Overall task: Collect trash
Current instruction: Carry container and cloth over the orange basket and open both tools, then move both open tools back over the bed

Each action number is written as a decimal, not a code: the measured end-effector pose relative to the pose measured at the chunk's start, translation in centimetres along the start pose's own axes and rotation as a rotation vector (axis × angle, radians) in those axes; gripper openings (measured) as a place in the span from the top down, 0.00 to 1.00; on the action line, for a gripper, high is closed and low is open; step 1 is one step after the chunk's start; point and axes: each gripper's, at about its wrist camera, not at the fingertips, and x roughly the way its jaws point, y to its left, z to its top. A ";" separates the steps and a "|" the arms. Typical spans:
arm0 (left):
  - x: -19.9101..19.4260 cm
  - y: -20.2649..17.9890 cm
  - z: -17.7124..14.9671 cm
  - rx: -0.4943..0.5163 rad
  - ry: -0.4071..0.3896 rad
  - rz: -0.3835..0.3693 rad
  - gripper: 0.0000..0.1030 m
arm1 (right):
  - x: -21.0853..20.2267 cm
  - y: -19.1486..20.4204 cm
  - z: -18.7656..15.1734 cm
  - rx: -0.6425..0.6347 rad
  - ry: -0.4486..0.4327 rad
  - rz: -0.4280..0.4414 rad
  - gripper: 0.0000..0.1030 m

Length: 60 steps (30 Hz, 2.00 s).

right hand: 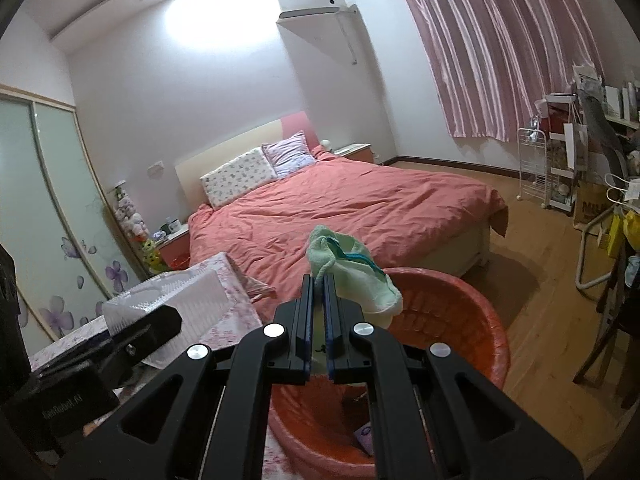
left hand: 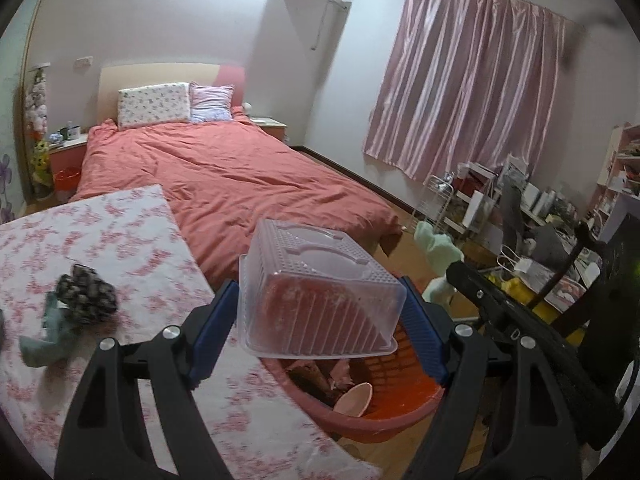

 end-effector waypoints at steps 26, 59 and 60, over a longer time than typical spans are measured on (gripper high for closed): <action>6.6 1.0 -3.0 0.008 0.163 0.048 0.20 | 1.4 -4.2 -0.4 0.076 0.056 -0.055 0.57; -14.2 25.7 -6.8 -0.196 0.021 0.670 0.04 | 1.7 15.4 -5.1 -0.253 0.192 0.149 0.28; -14.6 26.0 -6.9 -0.198 0.021 0.672 0.04 | 2.0 16.0 -5.4 -0.252 0.206 0.159 0.28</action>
